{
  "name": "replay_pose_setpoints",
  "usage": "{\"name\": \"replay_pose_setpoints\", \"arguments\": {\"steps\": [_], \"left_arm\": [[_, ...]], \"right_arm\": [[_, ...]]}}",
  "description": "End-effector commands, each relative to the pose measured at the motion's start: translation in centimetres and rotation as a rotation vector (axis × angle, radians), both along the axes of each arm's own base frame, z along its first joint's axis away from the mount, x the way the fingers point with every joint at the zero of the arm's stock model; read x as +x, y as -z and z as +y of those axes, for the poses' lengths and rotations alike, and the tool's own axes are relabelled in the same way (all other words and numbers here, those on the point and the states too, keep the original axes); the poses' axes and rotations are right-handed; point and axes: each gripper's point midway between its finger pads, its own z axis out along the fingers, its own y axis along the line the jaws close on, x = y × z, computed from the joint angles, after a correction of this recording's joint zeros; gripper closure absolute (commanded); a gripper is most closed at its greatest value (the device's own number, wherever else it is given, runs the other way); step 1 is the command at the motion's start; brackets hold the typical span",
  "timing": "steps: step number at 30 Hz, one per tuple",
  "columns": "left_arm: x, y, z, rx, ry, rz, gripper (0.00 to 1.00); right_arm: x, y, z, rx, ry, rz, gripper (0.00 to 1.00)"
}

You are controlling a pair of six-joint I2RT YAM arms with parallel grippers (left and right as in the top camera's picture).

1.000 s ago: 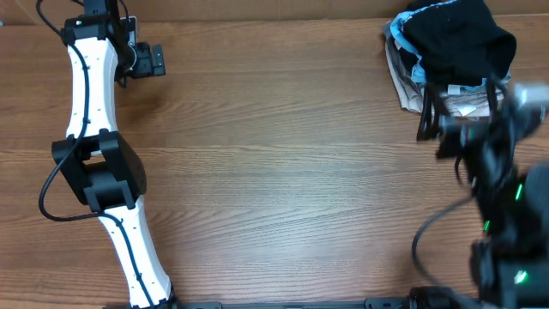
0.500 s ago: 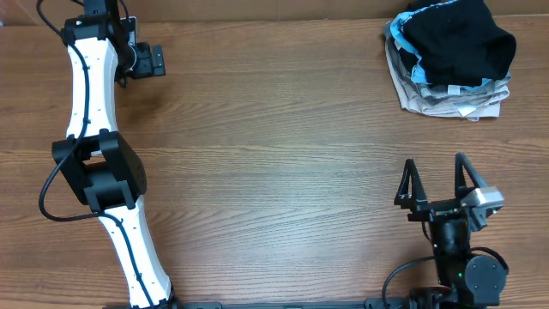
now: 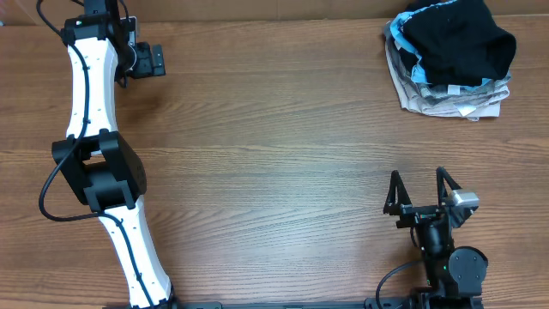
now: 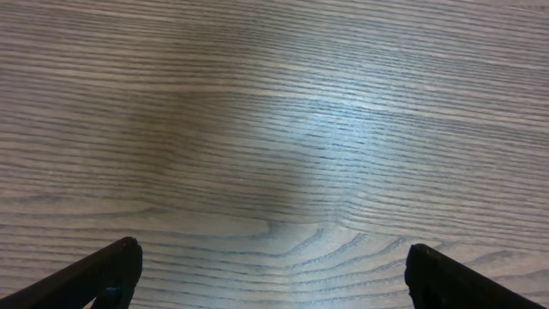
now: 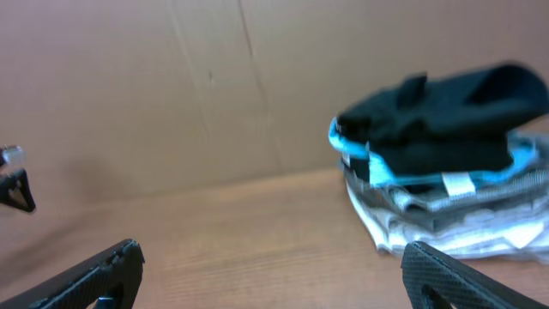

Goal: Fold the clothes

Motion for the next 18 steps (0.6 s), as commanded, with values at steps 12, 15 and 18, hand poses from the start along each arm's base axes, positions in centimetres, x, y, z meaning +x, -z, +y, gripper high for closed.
{"name": "replay_pose_setpoints", "arguments": {"steps": [12, 15, 18], "left_arm": [[-0.02, 0.55, -0.26, -0.015, -0.011, 0.01, 0.0], [-0.02, 0.55, -0.26, -0.015, -0.011, 0.01, 0.0], [-0.02, 0.55, -0.26, -0.015, -0.011, 0.01, 0.0]], "right_arm": [[0.02, 1.96, 0.19, -0.004, -0.01, 0.067, 0.0], [0.02, 1.96, 0.19, -0.004, -0.01, 0.067, 0.0], [0.02, 1.96, 0.19, -0.004, -0.01, 0.067, 0.0]]}}
